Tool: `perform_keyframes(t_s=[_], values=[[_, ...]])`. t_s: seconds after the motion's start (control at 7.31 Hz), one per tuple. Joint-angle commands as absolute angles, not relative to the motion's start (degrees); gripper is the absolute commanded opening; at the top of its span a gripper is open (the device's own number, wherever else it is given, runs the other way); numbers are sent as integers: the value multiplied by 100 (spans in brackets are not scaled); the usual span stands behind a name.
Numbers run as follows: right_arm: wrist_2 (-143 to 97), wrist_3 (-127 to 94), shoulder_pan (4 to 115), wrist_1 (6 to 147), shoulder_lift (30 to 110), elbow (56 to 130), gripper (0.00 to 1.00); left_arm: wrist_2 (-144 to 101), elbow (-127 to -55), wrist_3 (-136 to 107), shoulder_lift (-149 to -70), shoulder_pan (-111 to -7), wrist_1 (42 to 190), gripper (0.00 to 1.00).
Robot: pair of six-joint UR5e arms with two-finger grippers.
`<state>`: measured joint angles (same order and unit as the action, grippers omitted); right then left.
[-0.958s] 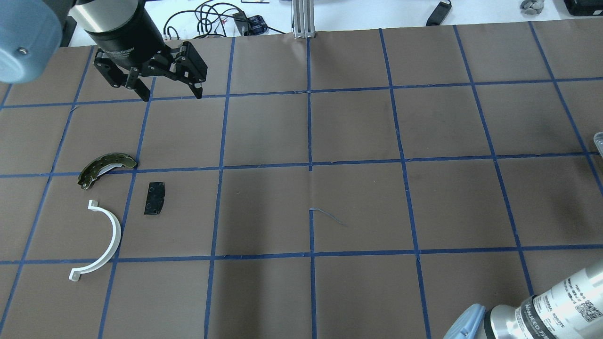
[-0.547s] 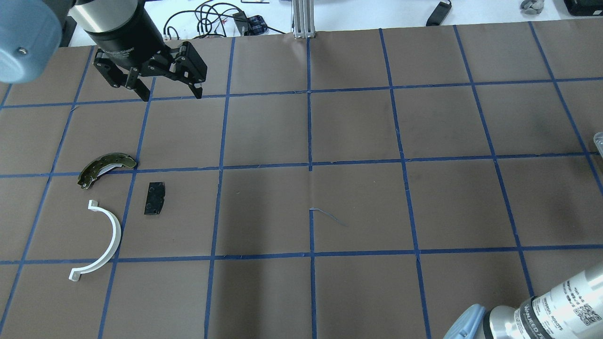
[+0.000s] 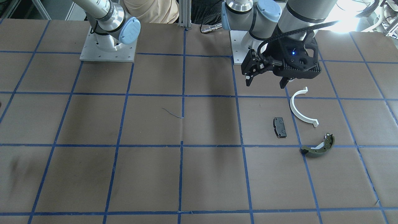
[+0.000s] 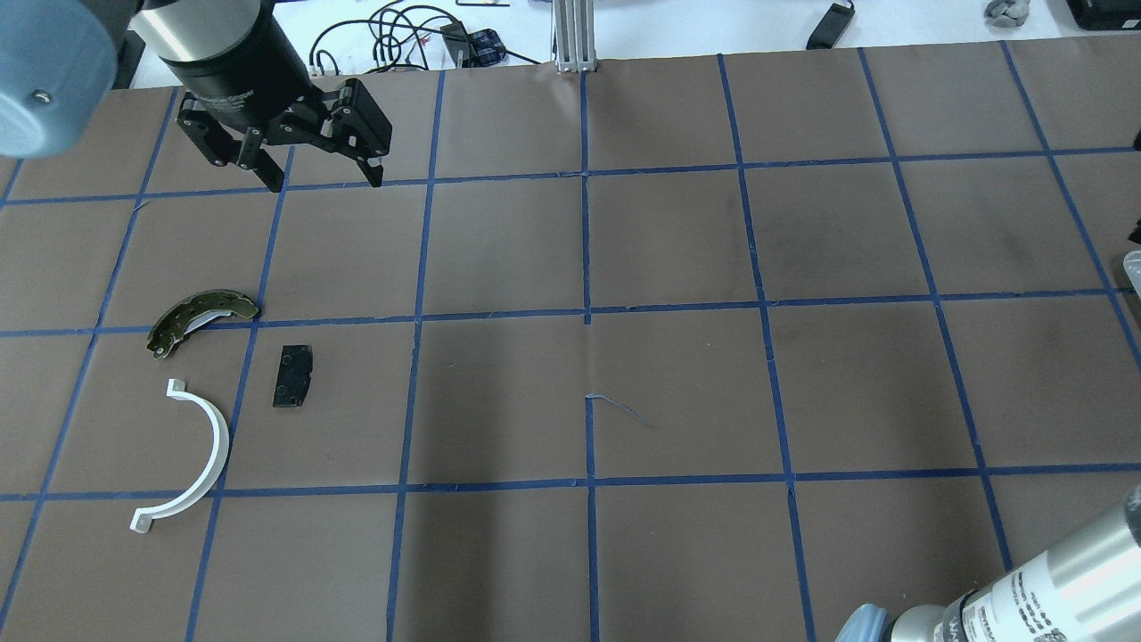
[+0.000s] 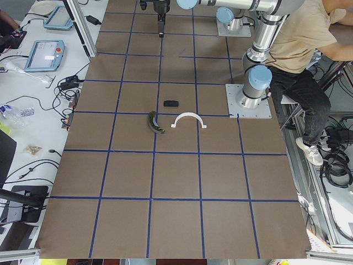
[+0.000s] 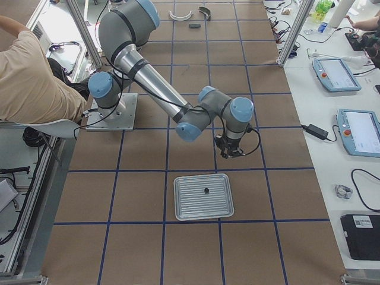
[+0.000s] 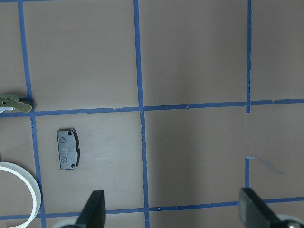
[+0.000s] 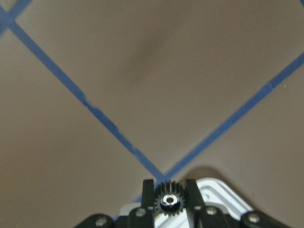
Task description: Place bearing gear from tray to pile
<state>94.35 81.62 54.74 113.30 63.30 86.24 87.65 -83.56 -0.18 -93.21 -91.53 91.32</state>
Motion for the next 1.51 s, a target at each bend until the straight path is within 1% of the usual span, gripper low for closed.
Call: perform_keyframes(t_s=[0.0,0.27,0.68,0.82,1.09,1.37], values=[[9422,6065,6622,10691,6704,8631,0,8771,-8358,-18,-9316,-9149,9132,100],[9396,4080,7676,10521,6873,8631,0,8789,-8358,-17,-9325,-9149,9132,100],[9238,1189,9398,10599,6829,8605,0,8798,-8341,-18,-9334,-9141,9132,100],[8811,421,9909,10652,6733,8570,0,8807,-8350,-18,-9334,-9141,9132,100],[8229,-748,10246,10758,6496,8604,0,8789,-8341,-18,-9334,-9141,9132,100],[8156,-2210,11113,11388,6032,8639,0,8789,-8350,-18,-9325,-9141,9132,100]])
